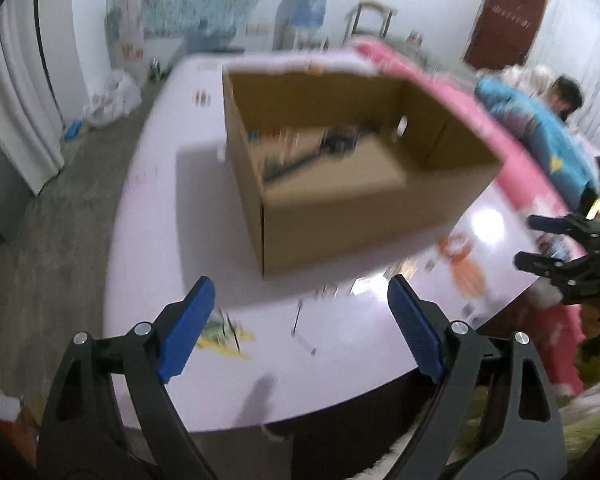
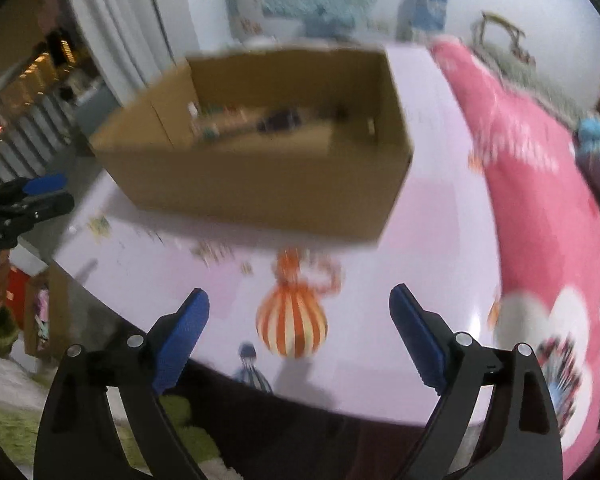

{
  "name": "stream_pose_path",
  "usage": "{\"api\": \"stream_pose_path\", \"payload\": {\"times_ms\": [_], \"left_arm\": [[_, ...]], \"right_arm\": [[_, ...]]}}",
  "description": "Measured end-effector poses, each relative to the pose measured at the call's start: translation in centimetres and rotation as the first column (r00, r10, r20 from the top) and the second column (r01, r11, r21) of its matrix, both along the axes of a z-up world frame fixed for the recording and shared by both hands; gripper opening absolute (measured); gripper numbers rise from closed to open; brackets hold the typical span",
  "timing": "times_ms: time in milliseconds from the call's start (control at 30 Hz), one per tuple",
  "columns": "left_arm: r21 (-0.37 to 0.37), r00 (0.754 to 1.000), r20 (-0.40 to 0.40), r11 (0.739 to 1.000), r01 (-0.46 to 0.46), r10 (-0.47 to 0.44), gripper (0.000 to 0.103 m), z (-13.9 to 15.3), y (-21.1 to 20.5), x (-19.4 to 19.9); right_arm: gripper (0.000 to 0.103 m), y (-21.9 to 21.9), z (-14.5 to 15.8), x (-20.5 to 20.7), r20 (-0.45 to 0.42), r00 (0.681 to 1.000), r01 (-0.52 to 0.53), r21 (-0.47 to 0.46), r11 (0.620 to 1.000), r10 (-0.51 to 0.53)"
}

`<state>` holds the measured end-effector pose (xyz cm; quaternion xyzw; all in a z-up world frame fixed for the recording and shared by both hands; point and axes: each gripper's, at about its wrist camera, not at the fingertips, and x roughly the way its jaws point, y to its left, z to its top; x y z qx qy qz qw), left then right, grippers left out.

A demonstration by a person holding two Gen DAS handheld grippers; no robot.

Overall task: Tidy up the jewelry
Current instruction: 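Withdraw from the box and move the right gripper to the orange bead bracelet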

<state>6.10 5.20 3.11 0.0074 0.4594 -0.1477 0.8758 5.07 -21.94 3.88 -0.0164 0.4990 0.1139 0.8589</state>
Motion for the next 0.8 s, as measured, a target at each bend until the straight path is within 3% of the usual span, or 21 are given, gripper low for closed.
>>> {"api": "stream_pose_path", "payload": {"times_ms": [133, 233, 367, 467, 600, 800], "left_arm": [[0.073, 0.999, -0.049, 0.997, 0.017, -0.014, 0.084, -4.3, -1.9, 0.7], [0.115, 0.998, -0.060, 0.993, 0.033, -0.027, 0.084, -6.3, -3.2, 0.7], [0.143, 0.998, -0.058, 0.989, 0.040, -0.032, 0.084, -7.4, -3.6, 1.0], [0.167, 0.998, -0.045, 0.985, 0.043, -0.036, 0.087, -8.1, -3.6, 1.1], [0.148, 0.999, -0.036, 0.989, 0.033, -0.028, 0.095, -8.6, -3.2, 1.4], [0.138, 0.998, -0.041, 0.989, 0.050, -0.044, 0.095, -8.7, -2.8, 1.6]], "right_arm": [[0.089, -0.2, -3.5, 0.1, -0.084, 0.994, 0.071, 0.015, 0.997, -0.070], [0.089, -0.3, -5.4, 0.2, -0.104, 0.988, 0.108, -0.041, 0.993, -0.111], [0.089, -0.1, -6.6, 0.3, -0.099, 0.987, 0.119, -0.106, 0.987, -0.130], [0.096, 0.7, -6.8, 0.1, -0.035, 0.993, 0.102, -0.175, 0.979, -0.109], [0.096, 0.4, -7.0, 0.0, -0.044, 0.991, 0.117, -0.140, 0.983, -0.124], [0.096, 0.2, -7.0, 0.2, -0.061, 0.989, 0.128, -0.119, 0.985, -0.136]]}}
